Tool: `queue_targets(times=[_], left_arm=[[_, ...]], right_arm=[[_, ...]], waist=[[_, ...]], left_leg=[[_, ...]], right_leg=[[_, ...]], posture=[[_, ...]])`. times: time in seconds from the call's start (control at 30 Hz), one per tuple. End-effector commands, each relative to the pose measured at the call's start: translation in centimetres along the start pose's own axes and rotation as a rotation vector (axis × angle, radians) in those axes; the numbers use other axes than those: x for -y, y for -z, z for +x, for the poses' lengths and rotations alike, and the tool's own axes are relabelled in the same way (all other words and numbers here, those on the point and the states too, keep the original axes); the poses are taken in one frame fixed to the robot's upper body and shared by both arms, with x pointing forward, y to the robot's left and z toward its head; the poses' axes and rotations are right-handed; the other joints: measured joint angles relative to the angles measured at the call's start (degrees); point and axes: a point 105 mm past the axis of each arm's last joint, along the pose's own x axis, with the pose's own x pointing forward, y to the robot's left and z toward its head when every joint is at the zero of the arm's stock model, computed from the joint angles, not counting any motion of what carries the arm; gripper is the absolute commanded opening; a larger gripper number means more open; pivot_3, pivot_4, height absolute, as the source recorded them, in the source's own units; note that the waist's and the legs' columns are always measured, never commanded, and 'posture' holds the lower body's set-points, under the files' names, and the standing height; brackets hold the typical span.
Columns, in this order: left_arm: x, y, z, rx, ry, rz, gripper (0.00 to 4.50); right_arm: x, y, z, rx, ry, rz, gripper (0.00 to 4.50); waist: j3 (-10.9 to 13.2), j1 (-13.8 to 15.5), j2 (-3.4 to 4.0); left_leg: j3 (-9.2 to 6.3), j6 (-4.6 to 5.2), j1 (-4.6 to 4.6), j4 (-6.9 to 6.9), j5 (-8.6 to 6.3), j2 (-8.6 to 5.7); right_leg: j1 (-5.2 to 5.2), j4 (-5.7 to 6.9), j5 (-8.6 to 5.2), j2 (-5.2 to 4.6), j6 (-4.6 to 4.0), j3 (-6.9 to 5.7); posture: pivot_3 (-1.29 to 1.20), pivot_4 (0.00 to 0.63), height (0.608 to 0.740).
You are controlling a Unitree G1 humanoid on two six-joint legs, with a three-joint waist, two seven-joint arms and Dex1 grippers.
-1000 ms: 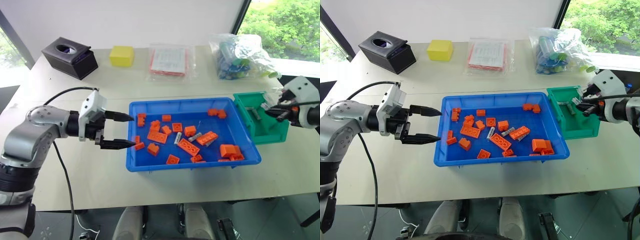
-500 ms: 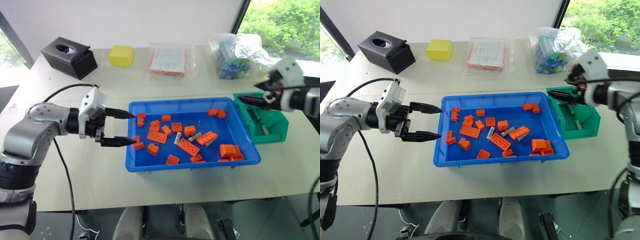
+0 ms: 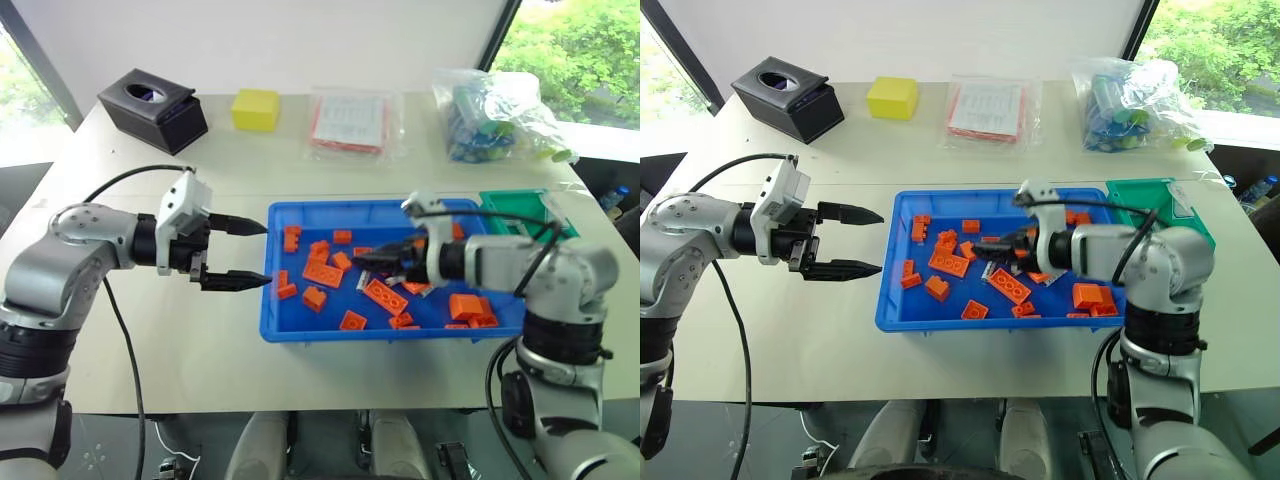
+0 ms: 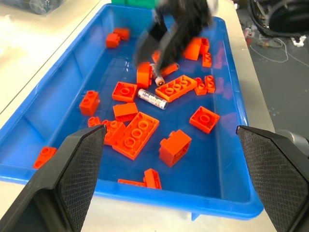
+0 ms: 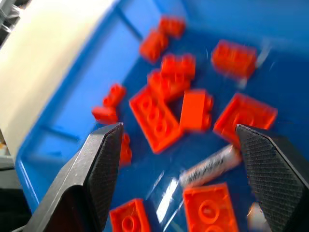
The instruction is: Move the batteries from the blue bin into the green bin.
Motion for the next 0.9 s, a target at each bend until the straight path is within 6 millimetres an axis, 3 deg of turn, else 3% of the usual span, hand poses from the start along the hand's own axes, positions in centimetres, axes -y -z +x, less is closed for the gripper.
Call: queue_targets(times=[0.03, 0.6, 0.9], left_arm=[[0.0, -1.1, -0.3, 0.014, -0.012, 0.044, 4.5], [0.0, -1.6, -0.1, 0.029, -0.026, 0.055, 4.5], [0.0, -1.4, -0.3, 0.032, -0.037, 0.053, 4.5]], right_arm=[[-0.7, -0.4, 0.2, 0.015, -0.015, 0.0, 3.78], [0.7, 0.7, 2.5, -0.077, 0.081, 0.08, 3.78], [-0.1, 0.1, 1.0, -0.076, 0.101, -0.074, 3.78]], waist=[[0.0, -0.4, 0.0], [-0.03, -1.24, -0.01], [-0.03, -1.17, -0.01]], left_leg=[[0.01, 0.0, 0.04, 0.0, 0.0, 0.02], [-0.01, 0.02, 0.09, 0.0, 0.02, 0.03], [-0.02, 0.02, 0.07, 0.0, 0.02, 0.03]], right_leg=[[0.0, 0.0, 0.0, 0.02, -0.01, 0.01], [0.03, 0.04, 0.01, 0.07, -0.02, 0.02], [0.03, 0.02, 0.0, 0.05, -0.01, 0.02]], posture=[[0.0, 0.15, 0.692], [0.0, 0.15, 0.692], [0.0, 0.15, 0.692]])
